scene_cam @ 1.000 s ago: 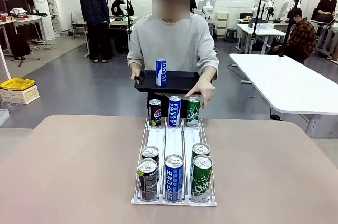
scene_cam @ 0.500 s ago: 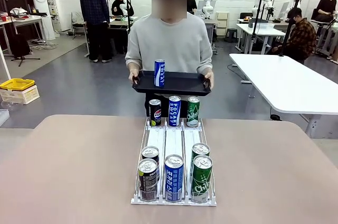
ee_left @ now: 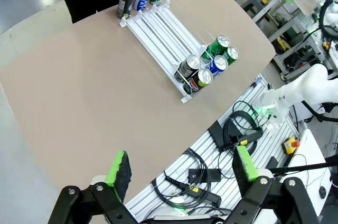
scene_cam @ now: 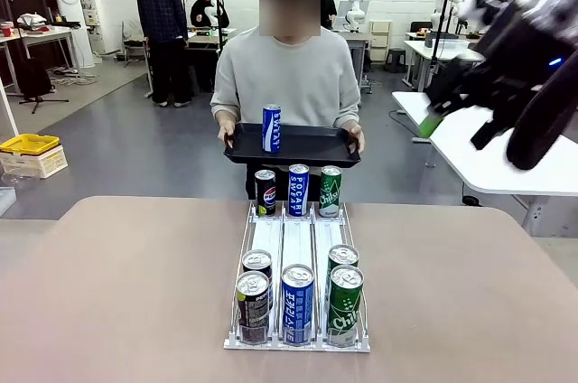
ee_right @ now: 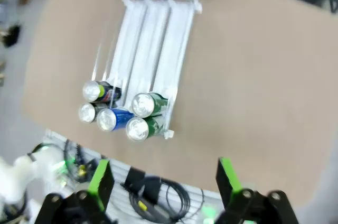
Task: Retrieve and hand over the desired beverage to the person.
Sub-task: Pick up another can of the same type that the person held from the Automatic Can Dispenser.
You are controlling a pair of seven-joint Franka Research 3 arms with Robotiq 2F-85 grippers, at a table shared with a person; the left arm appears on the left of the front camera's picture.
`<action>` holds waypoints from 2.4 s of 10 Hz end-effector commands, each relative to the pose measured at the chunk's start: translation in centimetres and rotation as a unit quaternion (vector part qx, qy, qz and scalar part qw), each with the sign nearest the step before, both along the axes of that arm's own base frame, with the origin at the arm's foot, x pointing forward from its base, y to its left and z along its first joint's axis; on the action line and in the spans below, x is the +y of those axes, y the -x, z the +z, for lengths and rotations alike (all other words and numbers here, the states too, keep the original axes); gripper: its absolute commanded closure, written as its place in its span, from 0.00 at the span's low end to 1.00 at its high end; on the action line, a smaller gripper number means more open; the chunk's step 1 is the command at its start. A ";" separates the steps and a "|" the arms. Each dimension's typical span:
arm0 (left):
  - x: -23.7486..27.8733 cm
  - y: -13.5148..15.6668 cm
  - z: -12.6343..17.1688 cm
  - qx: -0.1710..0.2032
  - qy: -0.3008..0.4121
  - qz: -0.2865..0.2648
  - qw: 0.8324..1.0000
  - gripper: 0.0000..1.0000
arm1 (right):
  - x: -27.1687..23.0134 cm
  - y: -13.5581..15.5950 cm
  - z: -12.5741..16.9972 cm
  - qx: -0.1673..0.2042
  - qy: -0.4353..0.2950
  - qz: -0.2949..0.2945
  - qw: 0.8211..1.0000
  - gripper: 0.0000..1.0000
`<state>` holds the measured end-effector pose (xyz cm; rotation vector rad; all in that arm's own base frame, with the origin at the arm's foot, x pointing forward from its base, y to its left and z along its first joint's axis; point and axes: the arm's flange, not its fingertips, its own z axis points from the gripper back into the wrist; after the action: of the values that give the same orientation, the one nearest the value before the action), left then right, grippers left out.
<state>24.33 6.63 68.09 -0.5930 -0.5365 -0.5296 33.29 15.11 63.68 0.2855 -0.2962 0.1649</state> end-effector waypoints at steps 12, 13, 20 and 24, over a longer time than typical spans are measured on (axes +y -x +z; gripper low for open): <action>0.1 -0.1 0.0 -0.006 0.002 0.000 1.000 0.00 | 3.3 -1.4 -6.8 0.040 0.026 -0.073 0.996 0.00; 0.1 -0.1 0.0 -0.006 0.002 0.000 1.000 0.00 | 6.0 -1.5 -8.5 0.064 0.047 -0.065 0.995 0.00; 0.1 -0.1 0.0 -0.006 0.002 0.000 1.000 0.00 | 15.8 1.3 -15.4 0.115 0.129 -0.059 0.983 0.00; 0.1 -0.1 0.0 -0.006 0.002 0.000 1.000 0.00 | 17.8 1.2 -18.3 0.116 0.165 -0.085 0.976 0.00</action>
<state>24.33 6.68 68.13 -0.5915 -0.5374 -0.5274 31.43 31.45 45.51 -0.0228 -0.0419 0.0443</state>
